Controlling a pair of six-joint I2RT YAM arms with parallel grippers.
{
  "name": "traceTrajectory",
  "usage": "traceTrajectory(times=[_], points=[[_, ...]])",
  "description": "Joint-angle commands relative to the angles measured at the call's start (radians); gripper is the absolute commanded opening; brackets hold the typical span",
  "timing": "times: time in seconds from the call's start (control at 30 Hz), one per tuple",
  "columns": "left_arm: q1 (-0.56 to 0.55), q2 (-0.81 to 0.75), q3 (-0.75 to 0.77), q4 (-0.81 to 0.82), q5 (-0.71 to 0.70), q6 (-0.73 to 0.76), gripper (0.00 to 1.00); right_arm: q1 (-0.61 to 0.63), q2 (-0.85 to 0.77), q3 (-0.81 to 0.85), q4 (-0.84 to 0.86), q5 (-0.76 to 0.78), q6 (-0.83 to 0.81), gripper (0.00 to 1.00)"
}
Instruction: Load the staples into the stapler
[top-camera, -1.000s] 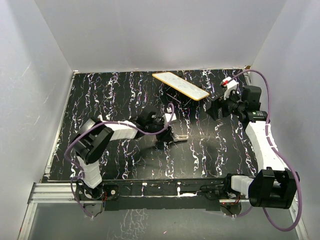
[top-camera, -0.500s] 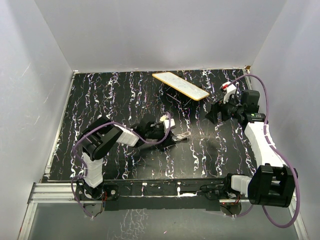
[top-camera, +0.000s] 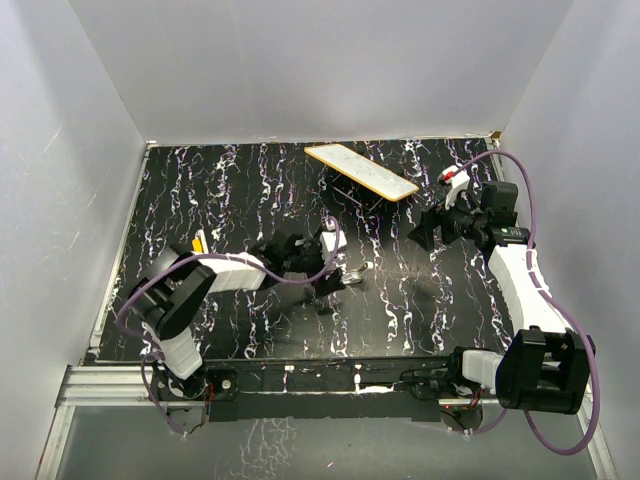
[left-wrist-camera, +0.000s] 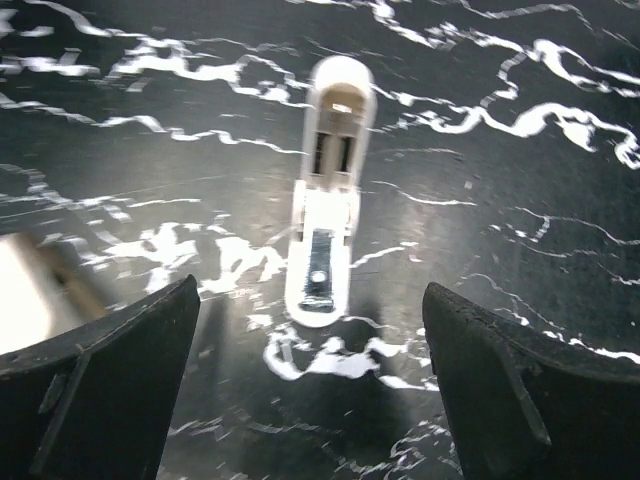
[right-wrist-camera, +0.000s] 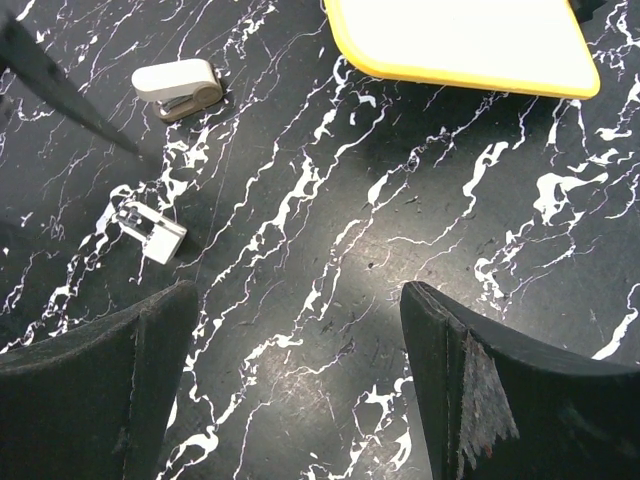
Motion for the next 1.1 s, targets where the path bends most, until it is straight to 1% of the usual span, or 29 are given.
traceTrajectory(times=[0.0, 0.03, 0.1, 0.2, 0.3, 0.37, 0.47, 0.57, 0.7, 0.77, 0.87, 0.97, 1.07], points=[[0.056, -0.106, 0.126, -0.346, -0.167, 0.009, 0.92, -0.006, -0.031, -0.006, 0.055, -0.030, 0.007, 0.85], [0.064, -0.115, 0.143, -0.396, -0.180, 0.016, 0.92, -0.006, -0.031, -0.003, 0.057, -0.036, 0.007, 0.85], [0.071, -0.139, 0.138, -0.427, -0.220, 0.017, 0.91, -0.005, -0.029, 0.000, 0.057, -0.042, 0.009, 0.85], [0.071, -0.151, 0.092, -0.364, -0.311, 0.006, 0.91, -0.006, -0.024, 0.006, 0.057, -0.052, 0.010, 0.85], [0.075, -0.099, 0.096, -0.314, -0.420, -0.027, 0.91, -0.006, -0.023, 0.007, 0.055, -0.062, 0.012, 0.85], [0.079, -0.050, 0.117, -0.302, -0.431, -0.036, 0.89, -0.006, -0.024, 0.005, 0.054, -0.062, 0.012, 0.85], [0.078, 0.012, 0.130, -0.241, -0.427, -0.023, 0.86, -0.006, -0.033, -0.006, 0.055, -0.061, 0.011, 0.85], [0.079, 0.065, 0.145, -0.196, -0.417, -0.015, 0.81, -0.005, -0.042, -0.018, 0.057, -0.054, 0.009, 0.85], [0.077, 0.122, 0.136, -0.116, -0.402, -0.030, 0.76, -0.006, -0.049, -0.026, 0.063, -0.052, 0.008, 0.86], [0.077, 0.147, 0.135, -0.084, -0.410, -0.043, 0.71, -0.005, -0.045, -0.024, 0.060, -0.056, 0.009, 0.86], [0.077, 0.173, 0.143, -0.073, -0.416, -0.062, 0.61, -0.005, -0.037, -0.016, 0.054, -0.059, 0.010, 0.86], [0.077, 0.187, 0.153, -0.097, -0.416, -0.072, 0.45, -0.006, -0.033, -0.012, 0.053, -0.061, 0.010, 0.86], [0.077, 0.185, 0.156, -0.139, -0.418, -0.073, 0.32, -0.006, -0.024, -0.007, 0.052, -0.066, 0.011, 0.86]])
